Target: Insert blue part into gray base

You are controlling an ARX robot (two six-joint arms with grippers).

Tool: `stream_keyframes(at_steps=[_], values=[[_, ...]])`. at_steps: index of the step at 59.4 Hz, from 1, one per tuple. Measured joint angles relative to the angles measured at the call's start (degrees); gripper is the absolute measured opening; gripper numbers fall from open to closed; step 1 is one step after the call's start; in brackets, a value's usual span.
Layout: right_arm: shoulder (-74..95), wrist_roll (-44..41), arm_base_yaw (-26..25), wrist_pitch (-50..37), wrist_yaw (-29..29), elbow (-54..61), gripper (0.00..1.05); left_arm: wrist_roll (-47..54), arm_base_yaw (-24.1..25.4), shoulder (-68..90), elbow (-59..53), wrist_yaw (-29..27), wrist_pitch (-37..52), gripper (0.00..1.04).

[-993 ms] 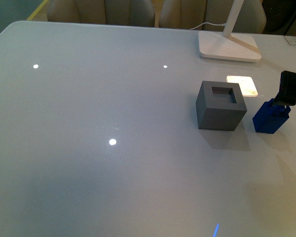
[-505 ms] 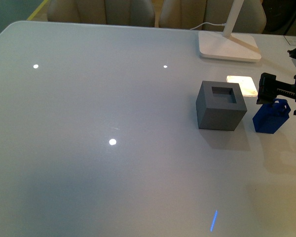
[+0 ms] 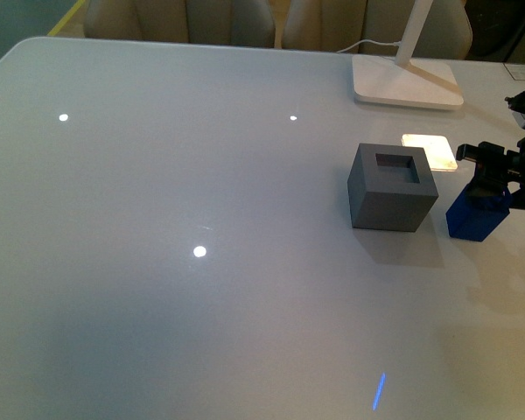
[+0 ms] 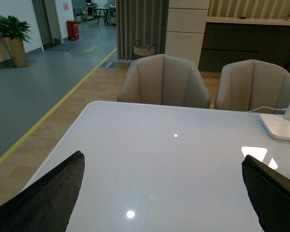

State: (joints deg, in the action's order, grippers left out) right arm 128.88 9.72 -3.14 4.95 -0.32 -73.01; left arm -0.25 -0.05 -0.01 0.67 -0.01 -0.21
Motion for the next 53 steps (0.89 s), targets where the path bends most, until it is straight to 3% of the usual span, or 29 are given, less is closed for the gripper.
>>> stream_keyframes(at_steps=[22, 53], values=[[-14.93, 0.87, 1.16, 3.08, -3.80, 3.23, 0.44, 0.02, 0.00, 0.00, 0.00, 0.02, 0.00, 0.97], [-14.82, 9.66, 11.61, 6.49, -2.05, -1.09, 0.44, 0.02, 0.00, 0.02, 0.00, 0.00, 0.00, 0.97]])
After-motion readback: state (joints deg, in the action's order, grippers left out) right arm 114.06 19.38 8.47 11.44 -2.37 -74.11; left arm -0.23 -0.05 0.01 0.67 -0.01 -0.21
